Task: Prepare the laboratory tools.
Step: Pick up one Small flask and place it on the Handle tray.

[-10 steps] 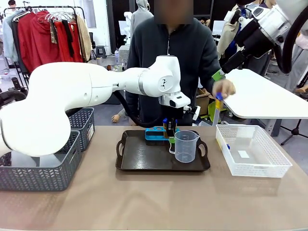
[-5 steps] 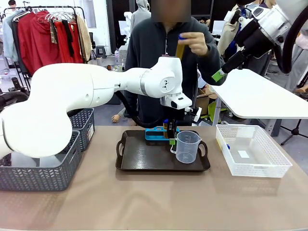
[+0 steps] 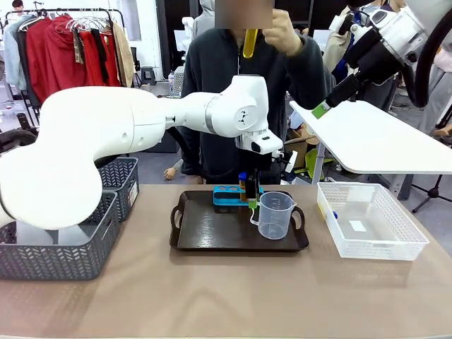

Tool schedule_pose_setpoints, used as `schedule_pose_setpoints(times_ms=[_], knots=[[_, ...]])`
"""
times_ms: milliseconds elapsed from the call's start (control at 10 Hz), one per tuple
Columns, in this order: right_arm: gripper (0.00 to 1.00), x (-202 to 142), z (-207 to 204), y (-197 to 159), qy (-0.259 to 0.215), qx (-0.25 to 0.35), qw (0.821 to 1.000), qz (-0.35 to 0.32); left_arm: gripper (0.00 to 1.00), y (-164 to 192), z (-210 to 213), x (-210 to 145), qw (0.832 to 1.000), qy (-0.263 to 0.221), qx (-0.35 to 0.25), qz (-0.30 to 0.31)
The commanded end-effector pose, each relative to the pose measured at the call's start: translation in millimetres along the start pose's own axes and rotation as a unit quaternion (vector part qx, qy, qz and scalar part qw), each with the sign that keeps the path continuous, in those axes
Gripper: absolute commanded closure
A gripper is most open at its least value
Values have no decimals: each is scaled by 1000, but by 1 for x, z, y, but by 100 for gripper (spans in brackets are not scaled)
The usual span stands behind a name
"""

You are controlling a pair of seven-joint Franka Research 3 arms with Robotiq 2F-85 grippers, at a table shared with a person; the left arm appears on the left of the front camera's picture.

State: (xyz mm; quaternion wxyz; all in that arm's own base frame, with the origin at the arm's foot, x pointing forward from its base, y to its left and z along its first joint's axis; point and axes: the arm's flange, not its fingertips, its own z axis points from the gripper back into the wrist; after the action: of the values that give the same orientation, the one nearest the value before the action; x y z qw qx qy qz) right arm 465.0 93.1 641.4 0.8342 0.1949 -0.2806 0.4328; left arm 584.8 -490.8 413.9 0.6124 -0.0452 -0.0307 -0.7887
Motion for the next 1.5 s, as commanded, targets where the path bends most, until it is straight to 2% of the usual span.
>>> schedule_pose_setpoints(times_ms=[0, 600, 1000, 1200, 1300, 1400], knots=[[0, 0, 2, 0, -2, 3, 1000, 1, 0, -12, 9, -10, 1000, 13, 13, 5], [0, 0, 2, 0, -2, 3, 1000, 1, 0, -66, 76, -33, 997, 33, 61, 40], [0, 0, 2, 0, -2, 3, 1000, 1, 0, -113, 130, -56, 984, 63, 109, 129], [0, 0, 2, 0, -2, 3, 1000, 1, 0, -137, 157, -77, 966, 73, 145, 200], [0, 0, 2, 0, -2, 3, 1000, 1, 0, -147, 165, -84, 951, 73, 163, 251], [0, 0, 2, 0, -2, 3, 1000, 1, 0, -157, 174, -93, 928, 72, 172, 323]])
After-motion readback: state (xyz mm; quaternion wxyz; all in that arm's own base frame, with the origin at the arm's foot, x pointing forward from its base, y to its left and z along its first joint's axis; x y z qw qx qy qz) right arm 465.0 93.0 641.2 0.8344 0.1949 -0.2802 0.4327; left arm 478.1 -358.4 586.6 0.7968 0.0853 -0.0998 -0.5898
